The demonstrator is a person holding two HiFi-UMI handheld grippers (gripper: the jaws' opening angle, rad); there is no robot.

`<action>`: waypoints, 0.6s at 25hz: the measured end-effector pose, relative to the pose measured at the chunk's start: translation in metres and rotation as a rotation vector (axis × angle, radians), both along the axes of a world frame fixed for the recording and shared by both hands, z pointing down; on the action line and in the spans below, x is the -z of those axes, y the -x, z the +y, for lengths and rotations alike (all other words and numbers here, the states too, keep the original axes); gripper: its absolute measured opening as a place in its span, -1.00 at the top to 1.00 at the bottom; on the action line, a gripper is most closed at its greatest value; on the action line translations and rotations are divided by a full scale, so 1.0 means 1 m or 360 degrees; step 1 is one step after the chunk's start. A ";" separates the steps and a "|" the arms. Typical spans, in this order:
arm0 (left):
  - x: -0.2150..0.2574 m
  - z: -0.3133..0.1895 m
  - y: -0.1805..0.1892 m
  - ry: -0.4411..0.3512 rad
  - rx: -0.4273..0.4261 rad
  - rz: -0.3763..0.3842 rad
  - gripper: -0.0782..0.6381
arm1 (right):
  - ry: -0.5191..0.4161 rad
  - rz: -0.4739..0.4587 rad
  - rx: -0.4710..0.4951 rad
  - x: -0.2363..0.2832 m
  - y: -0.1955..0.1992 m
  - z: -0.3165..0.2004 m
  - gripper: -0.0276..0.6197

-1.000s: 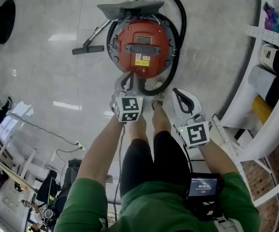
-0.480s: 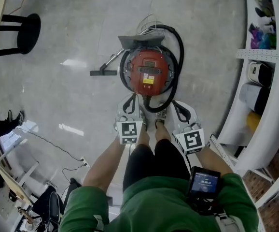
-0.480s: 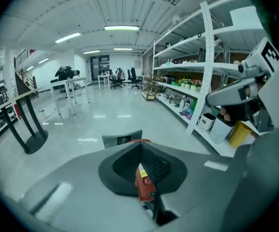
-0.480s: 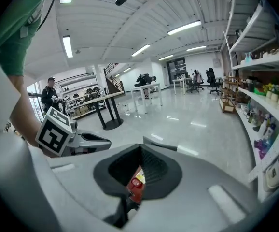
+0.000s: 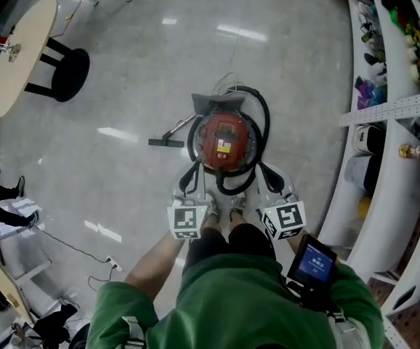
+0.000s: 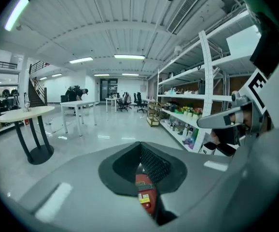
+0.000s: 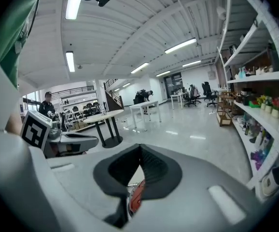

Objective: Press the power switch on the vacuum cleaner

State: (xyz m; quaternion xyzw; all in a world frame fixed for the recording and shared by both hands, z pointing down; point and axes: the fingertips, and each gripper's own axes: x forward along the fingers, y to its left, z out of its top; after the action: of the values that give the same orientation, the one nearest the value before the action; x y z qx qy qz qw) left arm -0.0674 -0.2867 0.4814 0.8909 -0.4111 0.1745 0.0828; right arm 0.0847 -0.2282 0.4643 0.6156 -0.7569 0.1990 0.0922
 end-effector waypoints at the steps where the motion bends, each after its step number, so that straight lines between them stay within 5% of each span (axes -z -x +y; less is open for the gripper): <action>1: 0.015 0.003 0.002 -0.0031 0.0012 0.0024 0.76 | -0.0038 0.0001 -0.0010 0.013 -0.002 0.002 0.91; 15: 0.127 0.054 0.021 -0.0291 0.0146 0.0258 0.76 | -0.0355 -0.0010 0.0032 0.117 0.010 0.039 0.91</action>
State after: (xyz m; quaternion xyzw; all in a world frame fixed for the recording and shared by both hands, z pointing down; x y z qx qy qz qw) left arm -0.0886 -0.2328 0.3549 0.8862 -0.4575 0.0597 0.0421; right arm 0.0751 -0.1888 0.3478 0.6139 -0.7807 0.1145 0.0226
